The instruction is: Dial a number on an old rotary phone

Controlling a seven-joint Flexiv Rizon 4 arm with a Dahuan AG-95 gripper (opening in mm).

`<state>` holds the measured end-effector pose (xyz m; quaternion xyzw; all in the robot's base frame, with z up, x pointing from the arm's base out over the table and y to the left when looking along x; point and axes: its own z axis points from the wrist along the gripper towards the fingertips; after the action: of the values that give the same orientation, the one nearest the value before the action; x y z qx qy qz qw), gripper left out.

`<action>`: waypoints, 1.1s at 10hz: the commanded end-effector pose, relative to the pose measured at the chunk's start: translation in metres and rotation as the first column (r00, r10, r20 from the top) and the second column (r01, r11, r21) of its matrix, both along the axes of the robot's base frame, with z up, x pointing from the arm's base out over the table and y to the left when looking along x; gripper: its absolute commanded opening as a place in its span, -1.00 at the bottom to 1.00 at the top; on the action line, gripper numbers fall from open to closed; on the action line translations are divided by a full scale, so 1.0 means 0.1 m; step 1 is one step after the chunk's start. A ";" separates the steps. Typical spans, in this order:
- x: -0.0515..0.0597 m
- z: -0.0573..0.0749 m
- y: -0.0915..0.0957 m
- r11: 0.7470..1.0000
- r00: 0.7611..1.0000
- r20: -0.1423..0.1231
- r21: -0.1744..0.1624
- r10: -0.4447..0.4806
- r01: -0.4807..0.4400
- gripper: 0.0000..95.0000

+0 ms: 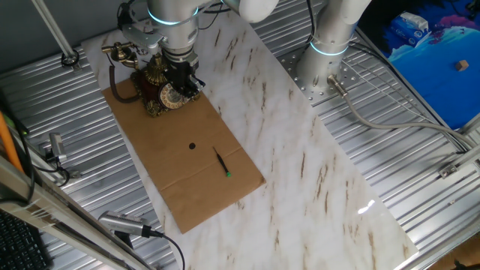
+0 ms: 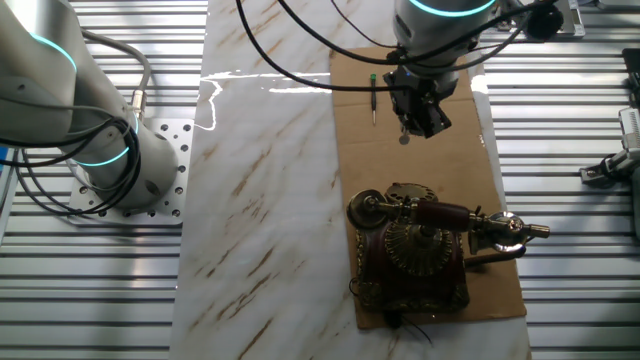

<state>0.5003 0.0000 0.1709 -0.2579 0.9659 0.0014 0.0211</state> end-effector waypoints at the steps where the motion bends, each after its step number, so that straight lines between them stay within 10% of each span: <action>1: -0.01 0.01 -0.01 1.000 1.000 -0.015 0.001 0.021 -0.021 -1.00; 11: -0.01 0.02 -0.01 0.971 0.962 -0.134 0.035 0.237 -0.235 -1.00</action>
<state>0.5004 -0.0007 0.1724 -0.3705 0.9273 0.0312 -0.0438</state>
